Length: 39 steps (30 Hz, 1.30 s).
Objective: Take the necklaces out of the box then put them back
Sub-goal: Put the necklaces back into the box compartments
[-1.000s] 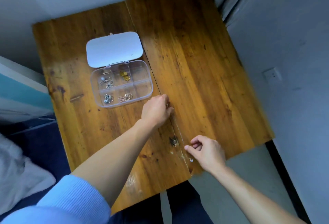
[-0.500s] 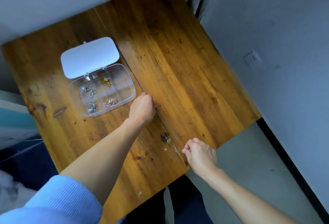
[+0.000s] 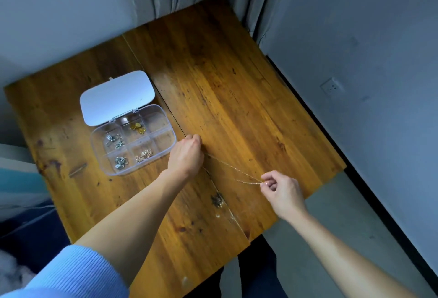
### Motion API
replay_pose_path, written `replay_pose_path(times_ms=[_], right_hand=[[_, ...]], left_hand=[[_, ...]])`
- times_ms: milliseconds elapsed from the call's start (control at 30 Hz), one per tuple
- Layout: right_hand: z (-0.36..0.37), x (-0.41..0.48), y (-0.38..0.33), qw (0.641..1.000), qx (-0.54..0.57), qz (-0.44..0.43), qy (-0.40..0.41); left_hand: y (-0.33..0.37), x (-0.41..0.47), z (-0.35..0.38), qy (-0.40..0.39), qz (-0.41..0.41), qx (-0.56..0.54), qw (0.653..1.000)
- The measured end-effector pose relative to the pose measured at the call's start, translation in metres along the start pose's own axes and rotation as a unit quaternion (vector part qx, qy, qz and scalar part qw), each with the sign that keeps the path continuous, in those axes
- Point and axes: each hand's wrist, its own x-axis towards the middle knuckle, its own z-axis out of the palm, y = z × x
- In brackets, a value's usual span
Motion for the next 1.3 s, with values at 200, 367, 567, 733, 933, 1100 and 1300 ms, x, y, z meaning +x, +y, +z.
replay_pose_path(times_ms=[200,367,567,733,933,1100,1300], right_hand=[[-0.043,0.065,0.002,0.999,0.018,-0.037,0.025],[-0.072,0.115,-0.006,0.995,0.1,-0.016,0.006],[-0.081,0.167,-0.013,0.992,0.125,0.007,-0.009],[-0.073,0.187,-0.009,0.997,0.063,-0.013,-0.031],[-0.067,0.187,-0.003,0.995,-0.049,-0.085,-0.007],[-0.067,0.184,0.001,0.992,-0.081,-0.101,0.009],[-0.073,0.185,-0.002,0.988,-0.119,-0.097,-0.018]], left_hand=[[0.026,0.054,-0.034,0.004,0.006,-0.045,0.999],[0.06,0.12,-0.076,0.006,-0.087,-0.273,0.958],[0.094,0.189,-0.099,0.065,-0.122,-0.328,0.935],[0.107,0.219,-0.08,0.106,-0.12,-0.243,0.957],[0.108,0.226,-0.049,0.092,-0.089,-0.193,0.973],[0.104,0.228,-0.044,0.08,-0.035,-0.135,0.987],[0.09,0.211,-0.061,0.086,-0.03,-0.143,0.985]])
